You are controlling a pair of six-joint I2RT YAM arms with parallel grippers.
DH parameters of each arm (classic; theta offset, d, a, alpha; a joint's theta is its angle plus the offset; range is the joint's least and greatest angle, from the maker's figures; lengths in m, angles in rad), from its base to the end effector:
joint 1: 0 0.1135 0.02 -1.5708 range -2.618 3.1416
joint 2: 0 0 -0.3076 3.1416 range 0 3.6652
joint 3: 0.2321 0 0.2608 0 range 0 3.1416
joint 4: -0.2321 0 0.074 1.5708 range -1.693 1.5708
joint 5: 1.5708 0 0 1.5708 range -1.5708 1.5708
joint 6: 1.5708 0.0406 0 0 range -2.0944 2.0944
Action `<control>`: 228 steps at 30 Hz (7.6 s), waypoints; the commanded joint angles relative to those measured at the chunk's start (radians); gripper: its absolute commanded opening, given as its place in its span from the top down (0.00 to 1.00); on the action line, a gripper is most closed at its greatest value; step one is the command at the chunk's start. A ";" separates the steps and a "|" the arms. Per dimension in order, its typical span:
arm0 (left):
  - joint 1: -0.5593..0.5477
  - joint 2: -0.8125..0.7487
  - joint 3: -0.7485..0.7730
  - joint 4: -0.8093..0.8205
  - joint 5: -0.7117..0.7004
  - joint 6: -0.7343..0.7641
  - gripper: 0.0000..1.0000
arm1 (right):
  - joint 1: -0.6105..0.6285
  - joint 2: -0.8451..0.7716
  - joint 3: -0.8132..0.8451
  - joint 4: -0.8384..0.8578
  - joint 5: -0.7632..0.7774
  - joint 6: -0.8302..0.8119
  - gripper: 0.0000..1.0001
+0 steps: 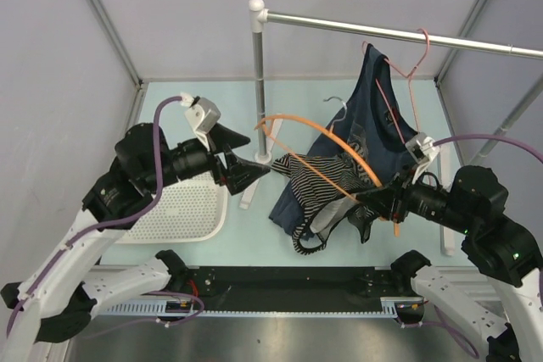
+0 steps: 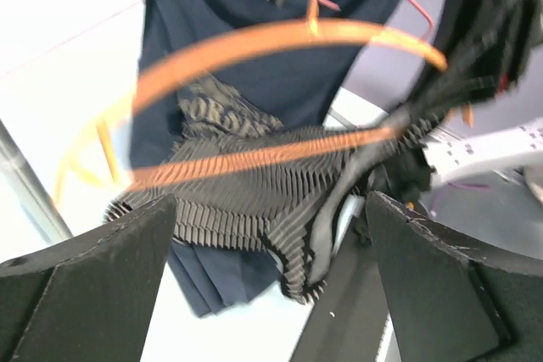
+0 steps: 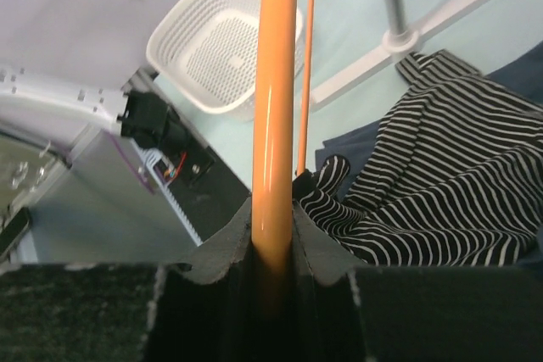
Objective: Remove the tank top from the hanger
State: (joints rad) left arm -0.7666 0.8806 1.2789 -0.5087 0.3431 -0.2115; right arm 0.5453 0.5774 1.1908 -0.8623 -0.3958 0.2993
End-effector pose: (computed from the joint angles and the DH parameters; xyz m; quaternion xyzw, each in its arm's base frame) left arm 0.0960 -0.1114 0.4921 0.3107 0.6748 -0.4210 0.5204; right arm 0.0289 0.0358 0.4491 -0.2147 0.7533 0.3883 0.4854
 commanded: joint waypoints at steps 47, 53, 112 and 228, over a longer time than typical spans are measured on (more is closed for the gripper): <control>-0.003 -0.110 0.056 -0.297 -0.547 0.368 1.00 | 0.001 0.217 -0.010 0.229 0.034 -0.037 0.00; -0.003 -0.123 0.045 -0.300 -0.515 0.345 1.00 | 0.016 0.217 -0.123 0.461 -0.097 0.018 0.05; -0.034 -0.088 -0.030 -0.212 -0.292 0.343 1.00 | 0.188 0.151 0.311 -0.118 0.259 0.032 0.00; -0.418 0.893 -0.147 0.454 -0.512 -0.100 0.27 | 0.245 -0.027 0.345 -0.116 0.632 0.024 0.00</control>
State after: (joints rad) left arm -1.1797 1.7206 1.0836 -0.0715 -0.1539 -0.3313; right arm 0.7837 0.5518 1.5288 -0.9360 0.2161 0.3580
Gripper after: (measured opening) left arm 0.855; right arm 0.994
